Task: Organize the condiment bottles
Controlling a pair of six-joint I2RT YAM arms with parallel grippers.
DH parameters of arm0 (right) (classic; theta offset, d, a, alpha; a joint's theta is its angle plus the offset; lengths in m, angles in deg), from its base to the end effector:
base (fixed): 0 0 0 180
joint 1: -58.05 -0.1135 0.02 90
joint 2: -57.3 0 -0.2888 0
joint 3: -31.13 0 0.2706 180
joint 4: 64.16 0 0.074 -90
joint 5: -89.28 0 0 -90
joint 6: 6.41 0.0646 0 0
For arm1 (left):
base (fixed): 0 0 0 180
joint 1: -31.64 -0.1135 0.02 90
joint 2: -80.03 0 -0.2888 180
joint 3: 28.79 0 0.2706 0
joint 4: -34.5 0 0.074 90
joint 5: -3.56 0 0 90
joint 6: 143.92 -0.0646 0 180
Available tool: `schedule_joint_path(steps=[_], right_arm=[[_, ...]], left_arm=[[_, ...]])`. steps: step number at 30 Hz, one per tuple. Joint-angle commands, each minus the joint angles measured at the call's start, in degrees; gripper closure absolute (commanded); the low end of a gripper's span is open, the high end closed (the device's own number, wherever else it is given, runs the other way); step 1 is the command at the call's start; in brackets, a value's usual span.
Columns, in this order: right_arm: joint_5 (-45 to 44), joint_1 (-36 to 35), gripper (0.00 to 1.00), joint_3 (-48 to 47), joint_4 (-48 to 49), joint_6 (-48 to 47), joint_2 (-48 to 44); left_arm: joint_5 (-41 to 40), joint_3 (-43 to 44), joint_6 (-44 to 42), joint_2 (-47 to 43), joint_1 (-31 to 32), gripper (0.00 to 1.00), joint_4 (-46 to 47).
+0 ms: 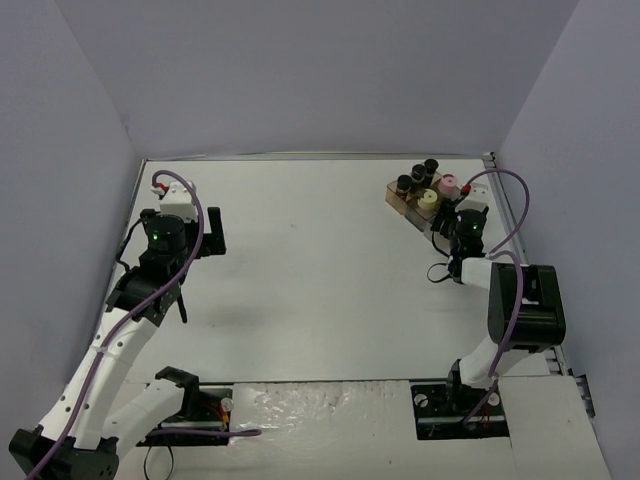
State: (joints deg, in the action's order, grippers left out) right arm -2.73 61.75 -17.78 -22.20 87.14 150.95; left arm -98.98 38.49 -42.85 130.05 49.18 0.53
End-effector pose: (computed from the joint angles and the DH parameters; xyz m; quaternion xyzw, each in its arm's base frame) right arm 0.3681 -0.0261 0.2045 0.0578 0.7217 -0.0136 0.6896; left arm 0.2179 -0.0542 0.3757 -0.0201 0.8000 -0.0617 0.5965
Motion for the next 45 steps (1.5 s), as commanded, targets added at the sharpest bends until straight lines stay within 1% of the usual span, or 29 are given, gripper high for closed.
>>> schedule_joint_path(steps=[1,3,7,11,12,14,17,18,19,21,23,25,27,30,35,39,45], right_arm=[[0.61,-0.28,0.42,-2.01,2.78,1.32,-4.50],[0.48,-0.28,0.32,-1.62,1.03,1.59,-6.75],[-0.01,-0.63,0.19,-1.11,-3.67,1.99,-14.53],[-0.14,-0.95,0.02,-3.58,-13.32,4.39,-24.97],[-0.04,-0.98,0.00,-4.92,-17.83,4.96,-28.55],[0.63,-1.18,0.00,-8.40,-27.75,5.60,-35.58],[1.39,-1.24,0.00,-14.15,-39.54,6.00,-42.43],[1.40,-1.24,0.00,-15.66,-42.54,6.02,-44.19],[2.44,-1.35,0.00,-16.11,-43.43,5.95,-44.77],[-1.86,-6.02,0.00,-17.18,-47.46,7.11,-49.49],[-4.04,-8.82,0.00,-16.46,-48.98,8.26,-54.95],[-3.37,-9.35,0.00,-15.95,-51.48,8.12,-59.17],[-4.48,-9.58,0.00,-15.43,-54.64,8.21,-63.32],[-6.05,-10.10,0.00,-15.11,-59.30,7.66,-68.17],[-4.50,-10.21,0.00,-15.44,-64.97,2.07,-71.41],[-4.95,-10.21,0.00,-12.02,-65.25,1.33,-75.45],[-5.98,-10.21,0.00,-8.43,-63.41,1.97,-79.02]], left_arm=[[-0.56,0.91,-0.70,-0.99,-0.14,0.03,3.32],[-0.56,0.92,-0.70,-1.19,-0.14,0.03,3.32],[-0.56,0.98,-0.76,-1.59,-0.23,0.03,3.23],[-0.42,1.05,-0.70,-1.93,-0.40,0.03,3.00],[-0.35,1.14,-0.70,-2.05,-0.44,0.03,2.86],[-0.30,1.51,-0.77,-2.34,-0.49,0.03,2.50],[-0.02,2.63,-0.88,-2.93,-0.58,0.03,1.61],[0.00,3.03,-0.88,-3.15,-0.58,0.03,1.37],[-0.03,3.44,-0.77,-3.26,-0.58,0.03,1.30],[0.63,4.81,-0.18,-3.83,-0.58,0.03,0.28],[1.27,6.69,-0.15,-4.39,-0.58,0.03,-0.59],[1.49,7.96,-0.19,-4.97,-0.52,0.03,-2.00],[1.21,8.26,-0.48,-5.86,-0.40,0.03,-3.35],[0.28,6.23,-0.06,-7.82,-0.40,0.03,-3.49],[1.62,1.75,0.94,-12.56,-0.40,0.03,-2.09],[0.70,-2.04,0.38,-15.03,-0.40,0.03,-0.79],[1.31,-6.44,0.27,-14.58,-0.73,0.03,4.02]])
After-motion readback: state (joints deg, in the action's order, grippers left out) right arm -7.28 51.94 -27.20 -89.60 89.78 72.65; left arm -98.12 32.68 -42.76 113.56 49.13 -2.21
